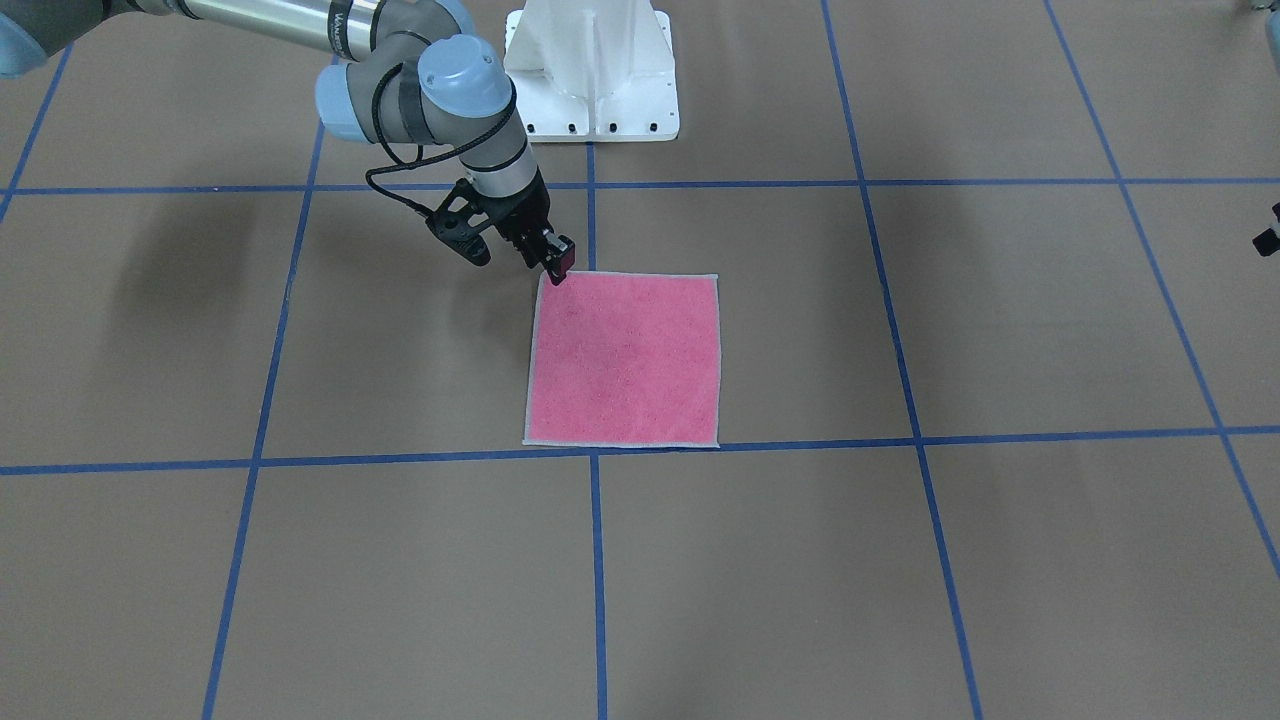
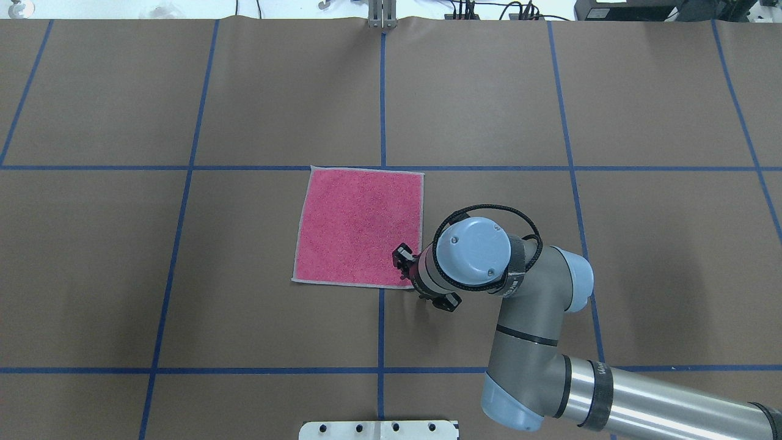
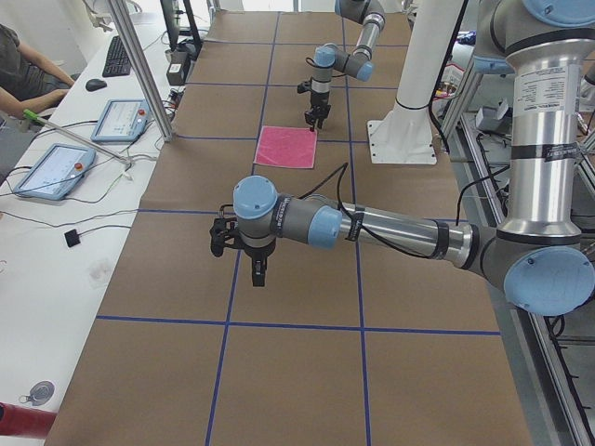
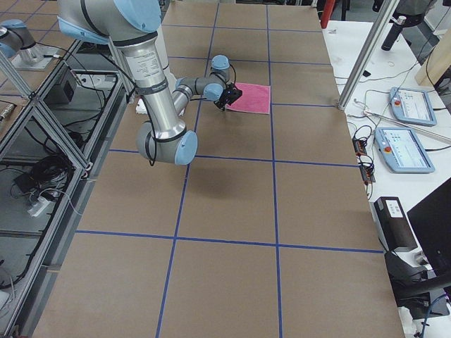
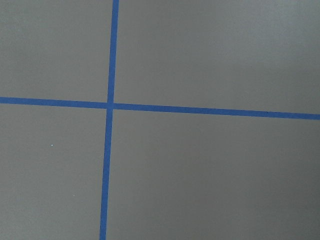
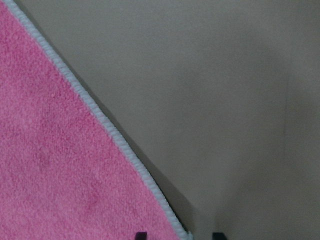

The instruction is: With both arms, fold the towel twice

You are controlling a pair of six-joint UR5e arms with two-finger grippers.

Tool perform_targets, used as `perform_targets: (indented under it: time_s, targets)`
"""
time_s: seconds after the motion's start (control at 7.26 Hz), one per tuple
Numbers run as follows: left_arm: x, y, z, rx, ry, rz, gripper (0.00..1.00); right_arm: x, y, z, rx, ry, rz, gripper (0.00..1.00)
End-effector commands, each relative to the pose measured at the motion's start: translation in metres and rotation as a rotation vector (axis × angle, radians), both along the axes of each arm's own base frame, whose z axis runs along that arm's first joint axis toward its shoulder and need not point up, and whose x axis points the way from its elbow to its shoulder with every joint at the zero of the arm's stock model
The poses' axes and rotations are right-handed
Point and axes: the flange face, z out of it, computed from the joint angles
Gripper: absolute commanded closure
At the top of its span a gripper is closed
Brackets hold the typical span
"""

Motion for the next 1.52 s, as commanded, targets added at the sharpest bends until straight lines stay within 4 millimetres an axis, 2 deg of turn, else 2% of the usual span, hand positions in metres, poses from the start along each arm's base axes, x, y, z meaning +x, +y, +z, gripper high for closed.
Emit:
perform_targets:
  time_s: [0.0, 0.14, 0.28, 0.41, 0.55, 1.1, 1.38]
  targets:
    - [0.000, 0.000, -0.001, 0.002, 0.000, -0.002, 0.00, -0.001, 0.000, 0.003, -0.002, 0.007, 0.000, 0.49]
    - [0.000, 0.000, -0.001, 0.000, 0.000, -0.002, 0.00, -0.001, 0.000, 0.002, -0.002, 0.005, 0.000, 0.56]
    - [0.000, 0.000, -0.001, 0.002, 0.002, -0.001, 0.00, -0.001, 0.000, 0.002, -0.002, 0.005, 0.000, 0.69]
    - [0.000, 0.000, -0.001, 0.000, 0.000, -0.002, 0.00, -0.001, 0.000, 0.001, -0.002, 0.004, 0.002, 0.90]
    - [0.000, 0.000, -0.001, 0.002, 0.002, -0.001, 0.00, 0.000, 0.000, 0.000, -0.005, 0.000, 0.003, 1.00]
    - [0.000, 0.000, -0.001, 0.002, 0.002, 0.000, 0.00, 0.002, 0.000, -0.003, -0.005, -0.008, 0.009, 1.00]
    - [0.007, -0.001, -0.007, -0.037, 0.029, -0.038, 0.00, 0.018, -0.002, -0.005, -0.005, -0.022, 0.021, 1.00]
